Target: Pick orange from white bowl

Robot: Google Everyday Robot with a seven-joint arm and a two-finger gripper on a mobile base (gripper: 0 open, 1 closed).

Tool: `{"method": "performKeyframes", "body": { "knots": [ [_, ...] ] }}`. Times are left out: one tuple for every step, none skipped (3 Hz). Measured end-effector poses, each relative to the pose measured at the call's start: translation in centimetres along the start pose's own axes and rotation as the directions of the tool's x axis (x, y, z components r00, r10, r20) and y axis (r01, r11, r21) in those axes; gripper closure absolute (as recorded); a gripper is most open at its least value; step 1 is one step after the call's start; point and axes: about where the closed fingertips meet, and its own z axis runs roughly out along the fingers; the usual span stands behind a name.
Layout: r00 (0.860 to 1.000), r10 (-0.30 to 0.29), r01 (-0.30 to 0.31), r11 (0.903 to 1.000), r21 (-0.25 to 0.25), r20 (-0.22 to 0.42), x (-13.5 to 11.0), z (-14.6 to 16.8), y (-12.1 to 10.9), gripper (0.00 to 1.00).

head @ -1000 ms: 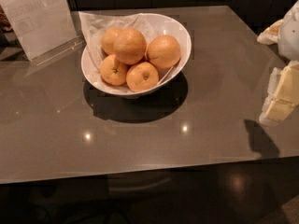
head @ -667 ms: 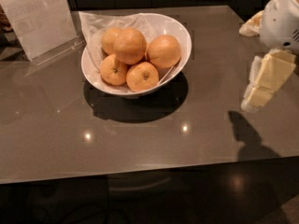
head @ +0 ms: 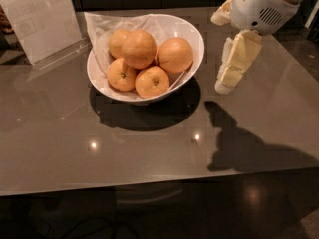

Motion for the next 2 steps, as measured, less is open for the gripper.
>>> {"method": "performKeyframes", "body": {
  "knots": [
    [1.0,0.0,0.0,0.9999,0.011,0.001,-0.07,-0.19,-0.11,0.0],
    [1.0,0.005,-0.005,0.9998,0.02,0.018,-0.28,-0.09,-0.26,0.0]
  ]
}}
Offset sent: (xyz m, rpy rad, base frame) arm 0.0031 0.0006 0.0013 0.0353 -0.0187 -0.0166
